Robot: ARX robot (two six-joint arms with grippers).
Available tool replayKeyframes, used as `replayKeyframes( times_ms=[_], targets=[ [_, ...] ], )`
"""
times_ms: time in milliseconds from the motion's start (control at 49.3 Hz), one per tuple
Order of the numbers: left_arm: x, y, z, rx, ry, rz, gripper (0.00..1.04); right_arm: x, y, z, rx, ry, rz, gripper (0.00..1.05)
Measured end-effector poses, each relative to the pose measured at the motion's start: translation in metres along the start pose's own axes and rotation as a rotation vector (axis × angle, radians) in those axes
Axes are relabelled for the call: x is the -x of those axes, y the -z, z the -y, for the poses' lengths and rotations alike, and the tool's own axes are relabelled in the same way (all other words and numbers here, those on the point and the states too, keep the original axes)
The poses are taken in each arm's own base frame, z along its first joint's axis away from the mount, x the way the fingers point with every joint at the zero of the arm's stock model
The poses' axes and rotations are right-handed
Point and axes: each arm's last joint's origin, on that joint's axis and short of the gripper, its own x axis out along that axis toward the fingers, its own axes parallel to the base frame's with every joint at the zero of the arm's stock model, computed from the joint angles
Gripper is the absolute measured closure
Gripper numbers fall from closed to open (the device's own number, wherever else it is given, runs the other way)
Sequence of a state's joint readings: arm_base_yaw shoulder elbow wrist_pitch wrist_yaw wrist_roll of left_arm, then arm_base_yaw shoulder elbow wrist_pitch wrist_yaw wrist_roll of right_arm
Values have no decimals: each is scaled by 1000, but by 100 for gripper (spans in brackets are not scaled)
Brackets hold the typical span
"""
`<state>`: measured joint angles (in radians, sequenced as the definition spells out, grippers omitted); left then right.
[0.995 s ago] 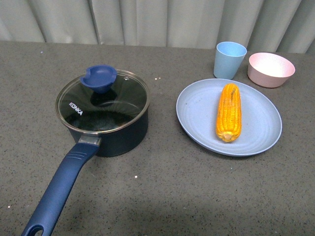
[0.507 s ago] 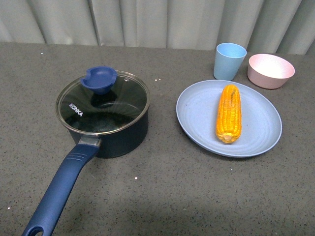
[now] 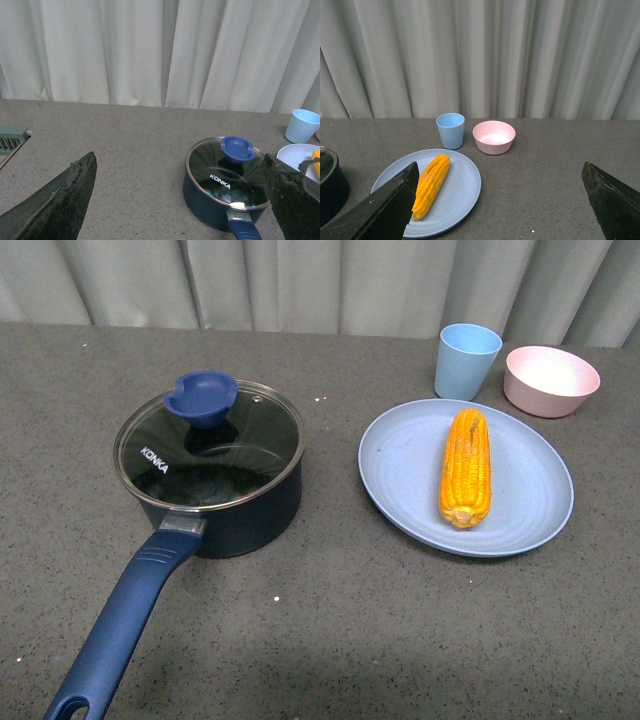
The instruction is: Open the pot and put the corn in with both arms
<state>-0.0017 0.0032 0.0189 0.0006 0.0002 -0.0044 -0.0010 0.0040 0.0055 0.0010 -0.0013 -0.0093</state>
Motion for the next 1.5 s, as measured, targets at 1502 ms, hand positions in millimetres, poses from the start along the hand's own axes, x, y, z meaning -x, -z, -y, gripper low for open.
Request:
replayKeyframes(
  times_ms=[1502],
  targets=[
    [0,0,0,0,0,0,6,0,0,0,0,0,0,9]
  ],
)
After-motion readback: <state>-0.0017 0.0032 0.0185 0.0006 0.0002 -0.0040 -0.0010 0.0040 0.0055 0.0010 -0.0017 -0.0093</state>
